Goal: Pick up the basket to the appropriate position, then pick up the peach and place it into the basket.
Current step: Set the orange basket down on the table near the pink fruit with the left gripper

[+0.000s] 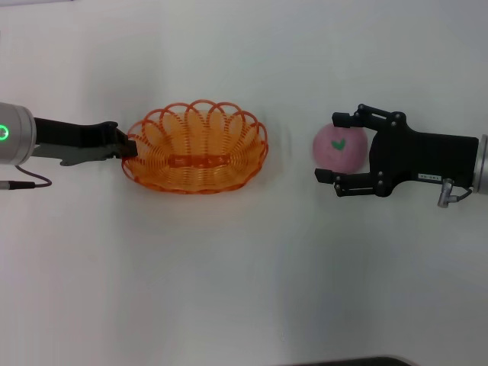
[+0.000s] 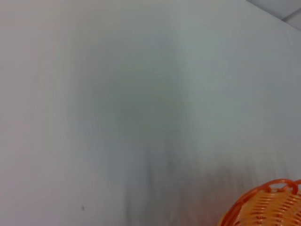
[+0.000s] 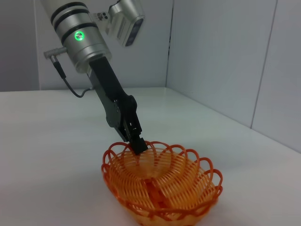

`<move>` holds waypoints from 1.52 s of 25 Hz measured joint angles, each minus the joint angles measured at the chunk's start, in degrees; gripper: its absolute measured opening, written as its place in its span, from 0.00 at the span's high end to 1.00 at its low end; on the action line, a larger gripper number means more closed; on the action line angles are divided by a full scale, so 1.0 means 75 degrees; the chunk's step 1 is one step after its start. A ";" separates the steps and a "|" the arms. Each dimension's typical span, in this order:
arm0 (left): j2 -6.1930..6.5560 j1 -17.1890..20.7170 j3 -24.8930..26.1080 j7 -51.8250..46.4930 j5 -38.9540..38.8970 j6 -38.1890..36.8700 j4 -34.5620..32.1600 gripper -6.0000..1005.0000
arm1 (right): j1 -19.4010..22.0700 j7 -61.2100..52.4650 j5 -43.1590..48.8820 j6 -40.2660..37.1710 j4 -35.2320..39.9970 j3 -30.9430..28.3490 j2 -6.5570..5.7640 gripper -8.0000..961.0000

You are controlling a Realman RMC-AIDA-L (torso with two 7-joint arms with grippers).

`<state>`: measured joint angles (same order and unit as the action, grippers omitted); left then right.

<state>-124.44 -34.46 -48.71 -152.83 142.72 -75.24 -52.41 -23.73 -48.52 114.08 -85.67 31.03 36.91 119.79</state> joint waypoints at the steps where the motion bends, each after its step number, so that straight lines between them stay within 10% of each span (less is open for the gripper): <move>1: 0.0000 0.0001 -0.0003 0.0000 0.0000 -0.0005 0.0000 0.93 | 0.0000 0.0000 0.0000 -0.0001 0.0000 0.0000 0.0000 0.01; 14: 0.0017 0.0059 -0.0005 -0.0103 -0.0198 -0.0120 -0.0010 0.93 | 0.0000 0.0000 0.0000 -0.0003 0.0000 0.0000 0.0000 0.01; 33: 0.0098 0.0477 0.0087 0.0820 -0.1087 -0.0232 -0.0405 0.27 | -0.0034 0.0001 0.0001 -0.0002 0.0000 0.0000 0.0000 0.01; 38: 0.0193 0.0585 0.0458 0.2458 -0.1705 -0.0412 -0.0317 0.27 | -0.0046 0.0000 0.0001 0.0011 0.0000 0.0000 -0.0001 0.01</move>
<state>-122.99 -30.07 -45.28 -134.39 129.94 -78.32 -54.78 -24.08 -48.51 114.08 -85.59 31.02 36.91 119.79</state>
